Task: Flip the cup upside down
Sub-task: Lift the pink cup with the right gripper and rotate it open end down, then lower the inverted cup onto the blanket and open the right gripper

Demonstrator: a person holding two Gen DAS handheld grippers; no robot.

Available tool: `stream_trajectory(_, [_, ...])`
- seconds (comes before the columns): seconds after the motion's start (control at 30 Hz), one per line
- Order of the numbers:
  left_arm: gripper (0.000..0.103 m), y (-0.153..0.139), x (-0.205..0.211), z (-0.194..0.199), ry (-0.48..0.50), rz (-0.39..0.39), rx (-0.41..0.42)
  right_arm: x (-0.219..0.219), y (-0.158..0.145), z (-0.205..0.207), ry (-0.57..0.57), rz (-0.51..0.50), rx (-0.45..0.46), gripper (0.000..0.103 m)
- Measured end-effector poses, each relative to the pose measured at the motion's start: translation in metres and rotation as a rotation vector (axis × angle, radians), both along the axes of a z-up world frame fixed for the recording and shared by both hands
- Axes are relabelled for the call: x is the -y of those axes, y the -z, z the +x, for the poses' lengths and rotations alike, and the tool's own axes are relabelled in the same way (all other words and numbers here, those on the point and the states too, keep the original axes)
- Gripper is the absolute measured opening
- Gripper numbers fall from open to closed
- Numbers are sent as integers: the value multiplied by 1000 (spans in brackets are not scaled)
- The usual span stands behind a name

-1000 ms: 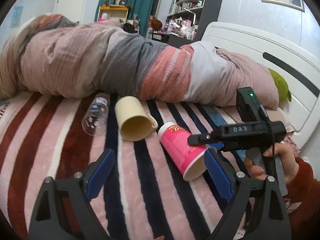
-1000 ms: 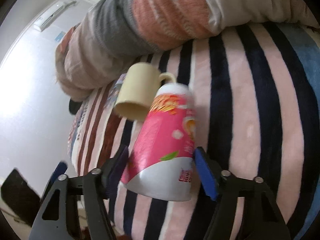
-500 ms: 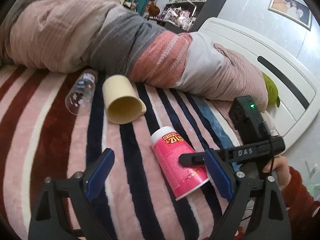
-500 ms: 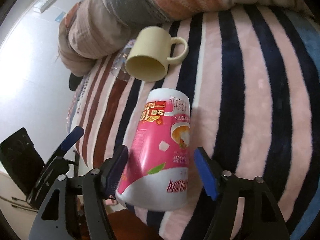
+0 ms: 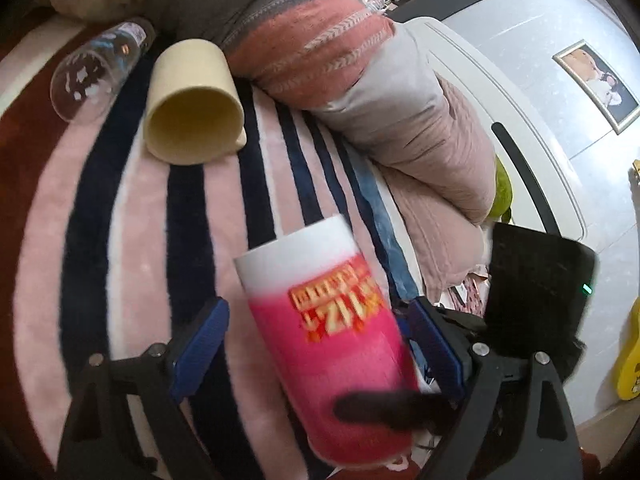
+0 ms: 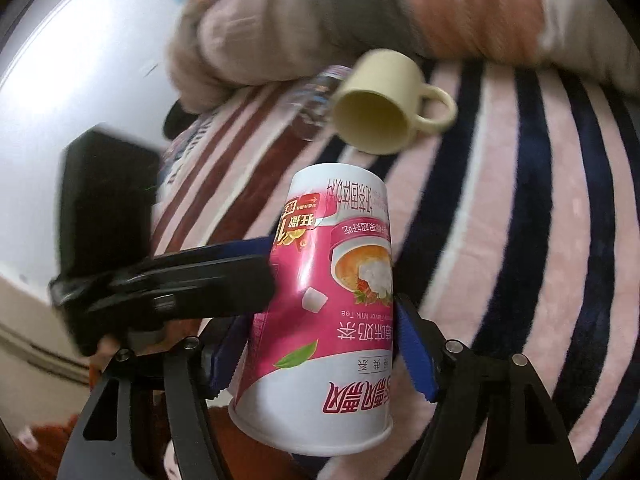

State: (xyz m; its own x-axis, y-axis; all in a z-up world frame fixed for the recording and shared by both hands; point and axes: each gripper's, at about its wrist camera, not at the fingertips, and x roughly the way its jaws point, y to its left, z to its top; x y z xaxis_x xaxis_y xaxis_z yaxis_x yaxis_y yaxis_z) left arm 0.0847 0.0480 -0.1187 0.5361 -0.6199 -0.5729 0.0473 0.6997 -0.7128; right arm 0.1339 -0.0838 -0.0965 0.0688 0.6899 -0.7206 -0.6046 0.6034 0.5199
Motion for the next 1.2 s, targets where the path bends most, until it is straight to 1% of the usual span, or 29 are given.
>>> stream_trajectory(0.03, [89,-1,2,0,-8,12,-1,-1,-4,-5,-13,-3,25,66])
stream_trajectory(0.07, [85,-3,2,-1,-19,24,5,-2,-6,-8,-18,-6,36,66])
stream_trajectory(0.1, [78,-5,1,-2,-22,25,19,-3,-7,-11,-23,-11,46,66])
stream_trajectory(0.2, [65,-13,-1,-3,-20,19,58,-3,-11,-16,-36,-30,78,67])
stream_trajectory(0.27, [56,-22,-2,-4,-23,57,96,-7,-16,-21,-42,-36,113,67])
stream_trajectory(0.4, [55,-46,6,-8,-22,168,222,-9,-25,-20,-45,-28,176,68])
stream_trajectory(0.43, [55,-55,11,-8,-22,219,262,-9,-28,-19,-36,-24,198,67])
stream_trajectory(0.47, [55,-59,14,-7,-23,251,283,-9,-30,-19,-31,-24,216,66])
stream_trajectory(0.5, [55,-65,21,-8,-17,303,324,-9,-32,-19,-26,-27,238,63])
stream_trajectory(0.53, [55,-68,25,-7,-13,340,355,-9,-33,-19,-23,-26,271,61])
stream_trajectory(0.6, [55,-73,34,-8,1,424,427,-6,-36,-19,-16,-3,314,61])
stream_trajectory(0.63, [55,-74,37,-8,9,448,443,-4,-36,-18,-16,9,347,61])
stream_trajectory(0.7, [55,-72,41,-8,27,482,464,-2,-34,-19,-20,11,390,61])
stream_trajectory(0.83, [55,-63,45,-8,83,501,450,0,-22,-28,-39,-30,521,61])
stream_trajectory(0.87, [55,-60,47,-9,92,499,443,2,-18,-30,-48,-40,535,61])
stream_trajectory(0.93, [55,-56,48,-11,107,486,432,3,-13,-30,-61,-45,525,61])
stream_trajectory(1.07, [61,-52,48,-14,101,449,401,5,-11,-29,-55,-38,495,61])
stream_trajectory(1.1, [72,-53,47,-15,93,444,394,5,-12,-31,-53,-39,495,61])
stream_trajectory(1.13, [79,-54,45,-17,81,440,391,5,-12,-32,-53,-43,496,61])
stream_trajectory(1.17, [92,-56,43,-20,60,432,392,5,-14,-32,-56,-55,499,64])
stream_trajectory(1.2, [98,-59,41,-23,42,425,397,4,-15,-33,-56,-62,502,68])
